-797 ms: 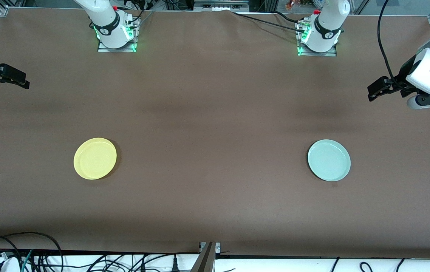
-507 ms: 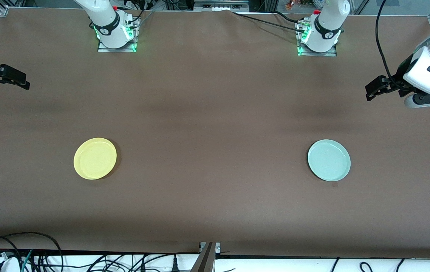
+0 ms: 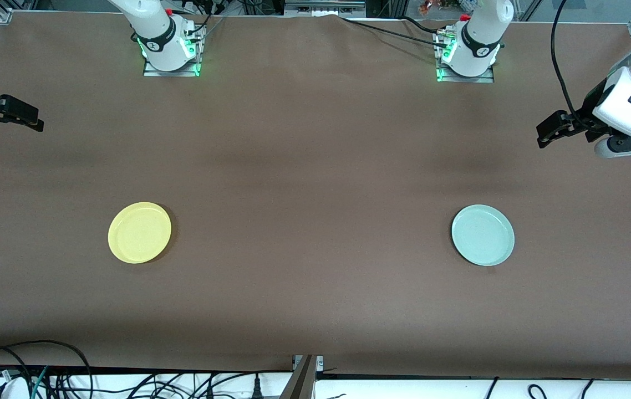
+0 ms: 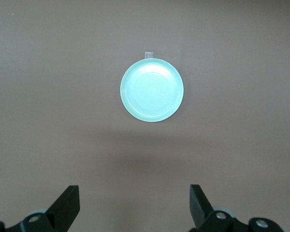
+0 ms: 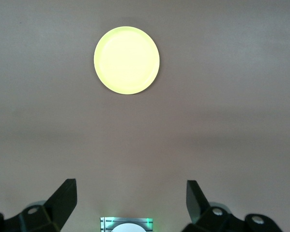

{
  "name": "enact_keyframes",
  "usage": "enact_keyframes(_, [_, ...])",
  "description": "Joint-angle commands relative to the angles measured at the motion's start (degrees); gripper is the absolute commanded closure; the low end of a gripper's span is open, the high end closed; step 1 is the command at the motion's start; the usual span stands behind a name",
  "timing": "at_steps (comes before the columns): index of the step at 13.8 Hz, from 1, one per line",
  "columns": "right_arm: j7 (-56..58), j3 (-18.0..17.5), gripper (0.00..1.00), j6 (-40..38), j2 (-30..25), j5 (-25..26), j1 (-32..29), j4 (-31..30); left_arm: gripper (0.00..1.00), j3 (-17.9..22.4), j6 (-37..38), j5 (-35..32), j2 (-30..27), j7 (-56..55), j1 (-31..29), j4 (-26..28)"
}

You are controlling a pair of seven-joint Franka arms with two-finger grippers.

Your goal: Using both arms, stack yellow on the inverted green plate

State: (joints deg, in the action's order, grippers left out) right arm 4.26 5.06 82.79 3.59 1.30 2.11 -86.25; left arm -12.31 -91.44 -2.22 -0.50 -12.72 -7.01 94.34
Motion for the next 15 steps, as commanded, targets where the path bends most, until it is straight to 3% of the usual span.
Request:
enact_keyframes(1, [-0.21, -0.14, 0.00, -0.26, 0.54, -0.59, -0.35, 1.26, 0.00, -0.44, 0.21, 0.38, -0.46, -0.12, -0.64, -0.04])
enact_keyframes(15, [-0.13, -0.05, 0.00, 0.18, 0.71, -0.59, -0.35, 1.26, 0.00, -0.44, 0.21, 0.20, 1.03, 0.68, -0.64, -0.13])
